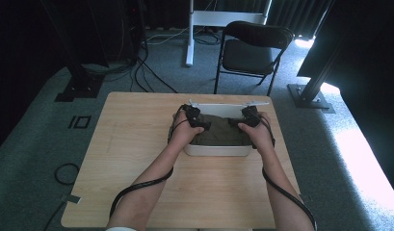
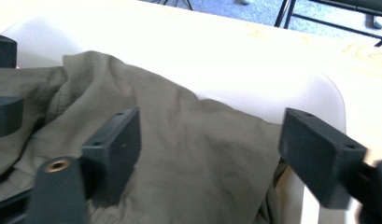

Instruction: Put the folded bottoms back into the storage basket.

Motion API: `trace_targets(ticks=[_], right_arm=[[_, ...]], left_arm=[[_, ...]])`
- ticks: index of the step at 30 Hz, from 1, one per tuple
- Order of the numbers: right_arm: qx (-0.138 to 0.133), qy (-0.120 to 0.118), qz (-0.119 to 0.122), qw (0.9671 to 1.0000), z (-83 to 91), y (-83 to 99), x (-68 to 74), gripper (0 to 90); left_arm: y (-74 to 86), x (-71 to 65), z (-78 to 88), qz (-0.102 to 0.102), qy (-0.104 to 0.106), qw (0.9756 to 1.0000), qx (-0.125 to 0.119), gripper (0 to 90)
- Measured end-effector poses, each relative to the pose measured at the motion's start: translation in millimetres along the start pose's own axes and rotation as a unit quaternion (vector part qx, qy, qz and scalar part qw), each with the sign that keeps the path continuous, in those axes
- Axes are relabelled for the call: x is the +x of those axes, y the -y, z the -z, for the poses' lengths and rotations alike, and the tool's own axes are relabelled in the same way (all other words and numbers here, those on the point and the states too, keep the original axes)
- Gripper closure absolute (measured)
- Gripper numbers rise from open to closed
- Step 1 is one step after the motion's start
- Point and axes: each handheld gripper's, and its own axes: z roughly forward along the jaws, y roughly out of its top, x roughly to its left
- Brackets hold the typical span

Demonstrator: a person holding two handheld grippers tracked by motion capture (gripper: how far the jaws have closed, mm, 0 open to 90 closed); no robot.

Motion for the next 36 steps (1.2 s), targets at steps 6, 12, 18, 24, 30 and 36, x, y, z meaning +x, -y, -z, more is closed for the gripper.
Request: trace_targets(ticks=[6, 12, 18, 24, 30, 36], right_arm=[[-0.019, -0.001, 0.011, 0.9998, 9.2, 1.0, -0.6, 15.4], [-0.031, -0.011, 0.01, 0.9994, 16.8, 5.5, -1.2, 14.7], [-0.046, -0.011, 0.018, 0.9987, 26.6, 6.6, 1.7, 14.0], [-0.052, -0.019, 0.017, 0.9983, 32.3, 9.1, 4.5, 13.9], [-0.061, -0.022, 0.017, 0.9977, 37.7, 14.0, 8.1, 13.2], [-0.063, -0.025, 0.026, 0.9974, 41.4, 20.4, 10.1, 13.2]], left_arm=[[-0.4, -0.5, 9.0, -0.002, 0.008, 0.9993, -0.037, 25.9], [0.6, -0.5, 19.3, 0.022, 0.026, 0.9976, -0.06, 25.8], [4.7, -1.8, 27.6, 0.007, 0.029, 0.9975, -0.065, 22.1], [11.4, -3.2, 37.6, 0.001, 0.026, 0.9975, -0.065, 20.0], [18.8, -5.2, 48.2, 0.03, 0.038, 0.996, -0.075, 19.9], [27.9, -7.8, 57.4, -0.016, 0.051, 0.9955, -0.078, 19.6]])
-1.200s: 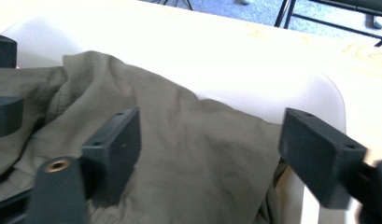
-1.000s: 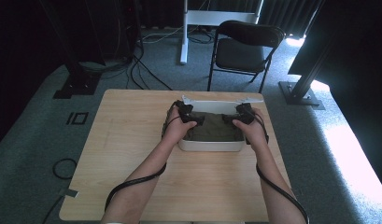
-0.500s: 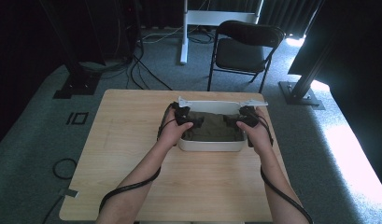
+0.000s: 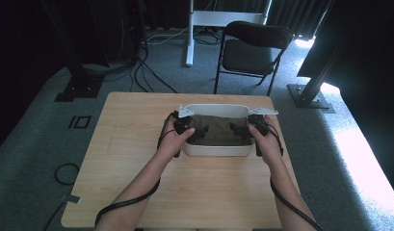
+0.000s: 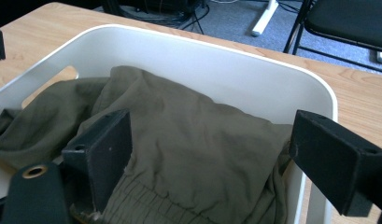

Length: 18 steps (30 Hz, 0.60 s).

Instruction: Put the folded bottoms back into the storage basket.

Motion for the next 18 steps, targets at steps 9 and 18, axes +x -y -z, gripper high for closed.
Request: trace_targets(ticks=[9, 18], right_arm=[[0.0, -0.01, 0.027, 0.9996, 8.6, 10.8, 8.6, 12.5], [-0.01, -0.025, 0.037, 0.999, 21.3, 22.7, 15.4, 12.5]], left_arm=[[10.7, -4.4, 12.1, -0.003, 0.008, 0.9995, -0.03, 17.4], [20.7, -14.5, 23.5, -0.04, 0.024, 0.9986, -0.026, 17.3]])
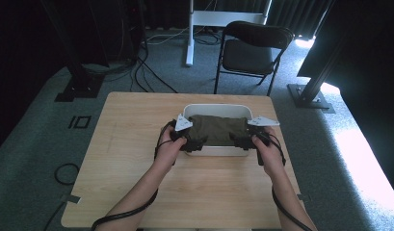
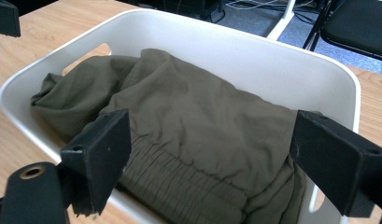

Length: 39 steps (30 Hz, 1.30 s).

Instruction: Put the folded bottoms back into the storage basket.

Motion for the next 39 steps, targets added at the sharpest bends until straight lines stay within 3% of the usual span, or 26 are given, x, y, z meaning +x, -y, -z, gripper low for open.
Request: trace_targets(ticks=[4, 6, 11, 14, 21, 30, 39], right_arm=[[-0.007, -0.007, 0.003, 0.9999, 8.0, 4.5, 3.9, 12.5], [-0.011, -0.011, -0.002, 0.9999, 12.7, 7.3, 6.1, 12.0], [-0.02, -0.015, 0.007, 0.9997, 23.9, 16.7, 10.9, 12.0], [-0.013, -0.014, 0.02, 0.9996, 27.5, 24.2, 13.4, 12.0], [-0.017, -0.018, 0.028, 0.9993, 36.0, 37.9, 18.9, 11.9], [-0.012, -0.012, 0.026, 0.9995, 38.4, 63.5, 22.3, 11.1], [0.004, -0.008, 0.034, 0.9994, 38.6, 87.9, 21.3, 11.1]], left_arm=[[4.0, -5.8, 5.7, -0.007, 0.013, 0.9999, 0.001, 16.5], [7.2, -7.6, 7.5, -0.02, 0.009, 0.9997, 0.004, 16.2], [19.3, -11.7, 7.9, -0.013, 0.014, 0.9998, 0.009, 16.2], [27.7, -15.7, 6.9, -0.011, 0.022, 0.9996, 0.014, 16.2], [42.4, -19.4, 8.5, -0.018, 0.026, 0.9992, 0.024, 16.2], [53.0, -25.4, 17.3, -0.033, 0.018, 0.9989, 0.027, 16.2], [72.6, -28.1, 20.1, -0.031, 0.024, 0.9982, 0.045, 16.2]])
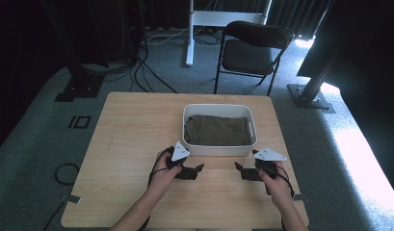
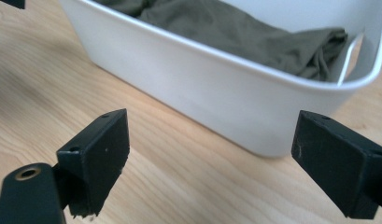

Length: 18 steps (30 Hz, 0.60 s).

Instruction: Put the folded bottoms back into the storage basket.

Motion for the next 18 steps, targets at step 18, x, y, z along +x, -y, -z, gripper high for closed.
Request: trace_targets(ticks=[18], right_arm=[[0.037, 0.028, -0.013, 0.9988, 3.8, 38.4, -10.7, 10.0]], left_arm=[[41.1, 10.1, 4.7, 0.014, -0.026, 0.9987, 0.041, 16.3]])
